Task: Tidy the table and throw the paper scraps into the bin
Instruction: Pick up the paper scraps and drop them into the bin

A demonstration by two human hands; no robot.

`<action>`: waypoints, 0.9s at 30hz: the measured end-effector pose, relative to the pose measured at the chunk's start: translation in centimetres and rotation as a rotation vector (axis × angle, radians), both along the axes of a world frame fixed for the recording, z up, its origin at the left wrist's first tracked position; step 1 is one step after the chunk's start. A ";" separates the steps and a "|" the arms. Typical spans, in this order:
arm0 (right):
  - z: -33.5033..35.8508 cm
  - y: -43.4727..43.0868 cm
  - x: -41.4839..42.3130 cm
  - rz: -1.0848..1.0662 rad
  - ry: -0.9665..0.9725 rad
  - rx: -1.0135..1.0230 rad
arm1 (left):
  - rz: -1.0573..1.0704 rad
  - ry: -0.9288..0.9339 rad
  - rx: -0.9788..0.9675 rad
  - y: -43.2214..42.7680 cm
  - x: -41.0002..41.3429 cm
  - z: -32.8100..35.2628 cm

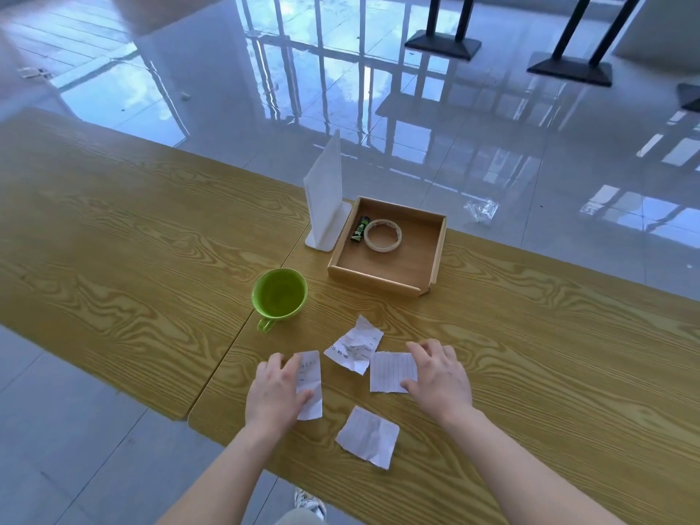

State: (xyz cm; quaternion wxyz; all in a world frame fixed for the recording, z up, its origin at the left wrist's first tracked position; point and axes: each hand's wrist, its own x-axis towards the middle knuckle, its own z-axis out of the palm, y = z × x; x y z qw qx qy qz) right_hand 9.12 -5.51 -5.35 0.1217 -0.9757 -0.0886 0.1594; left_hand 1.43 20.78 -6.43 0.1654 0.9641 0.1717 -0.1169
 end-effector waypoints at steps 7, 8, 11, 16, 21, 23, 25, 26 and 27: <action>-0.9 0.0 -1.0 0.004 -0.037 -0.012 | 0.003 -0.012 0.002 0.1 -0.2 -0.4; -1.0 -0.2 -1.2 -0.010 -0.037 0.011 | 0.015 -0.028 -0.024 0.1 -0.2 -0.5; -1.2 -0.7 -1.7 -0.074 -0.009 0.109 | 0.048 -0.073 -0.083 0.2 -0.4 -0.3; -0.6 -1.6 -2.0 -0.164 0.006 0.275 | 0.033 -0.185 -0.099 0.4 -1.2 -0.3; 0.4 -2.7 -1.8 -0.209 0.013 0.378 | 0.169 -0.180 -0.132 0.0 -1.9 -0.4; 0.7 -3.1 -1.9 -0.217 0.022 0.395 | 0.225 -0.169 -0.175 -1.1 -2.0 0.1; 0.8 -3.5 -2.1 -0.228 0.024 0.398 | 0.076 -0.253 -0.191 -3.2 -2.6 0.5; 0.8 -3.8 -2.2 -0.244 0.017 0.401 | -0.042 -0.262 -0.188 -4.7 -3.0 0.5; 0.8 -4.2 -2.4 -0.266 0.013 0.402 | -0.154 -0.236 -0.182 -6.3 -3.4 0.5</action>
